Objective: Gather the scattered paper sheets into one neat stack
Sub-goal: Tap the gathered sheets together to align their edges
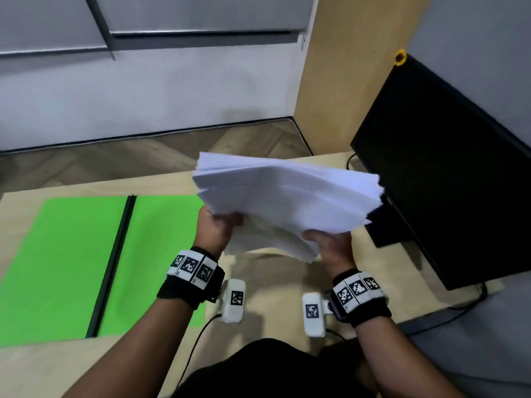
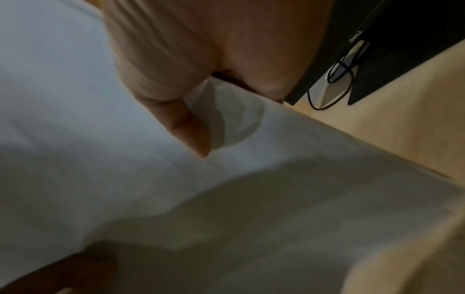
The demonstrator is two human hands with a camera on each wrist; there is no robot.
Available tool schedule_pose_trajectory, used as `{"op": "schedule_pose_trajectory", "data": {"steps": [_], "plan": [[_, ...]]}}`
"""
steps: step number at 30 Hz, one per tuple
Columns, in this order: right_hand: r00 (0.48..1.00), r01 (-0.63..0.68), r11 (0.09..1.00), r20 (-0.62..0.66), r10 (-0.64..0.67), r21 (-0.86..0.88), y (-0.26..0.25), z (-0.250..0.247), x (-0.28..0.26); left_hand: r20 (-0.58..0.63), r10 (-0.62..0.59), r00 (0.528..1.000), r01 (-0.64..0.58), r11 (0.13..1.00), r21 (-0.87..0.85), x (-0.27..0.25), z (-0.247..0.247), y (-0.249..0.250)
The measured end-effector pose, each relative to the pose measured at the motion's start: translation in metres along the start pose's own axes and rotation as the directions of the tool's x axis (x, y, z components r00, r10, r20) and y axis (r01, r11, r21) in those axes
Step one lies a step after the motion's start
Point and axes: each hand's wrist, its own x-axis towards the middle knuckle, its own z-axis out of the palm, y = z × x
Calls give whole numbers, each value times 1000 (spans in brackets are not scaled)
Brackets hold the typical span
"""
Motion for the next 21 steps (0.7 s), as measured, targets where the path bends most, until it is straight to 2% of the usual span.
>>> {"op": "schedule_pose_trajectory", "data": {"steps": [3,6,9,16,21], "plan": [[999,22,999,-33,-24,-39,8,0,2,71,63,995,-69,994,86,-1,2,-2],[998,-58,998,-29,57,-8,14,1,-3,63,-49,997,45,997,65,-3,6,-20],[997,-74,995,-15,75,63,19,5,-9,70,-135,988,136,991,-5,-6,5,-33],[998,-64,998,-9,65,20,26,6,-10,123,-122,985,129,990,-51,-8,0,-45],[994,16,989,-109,0,148,22,4,-13,69,-141,988,147,985,-90,-14,11,-44]]}}
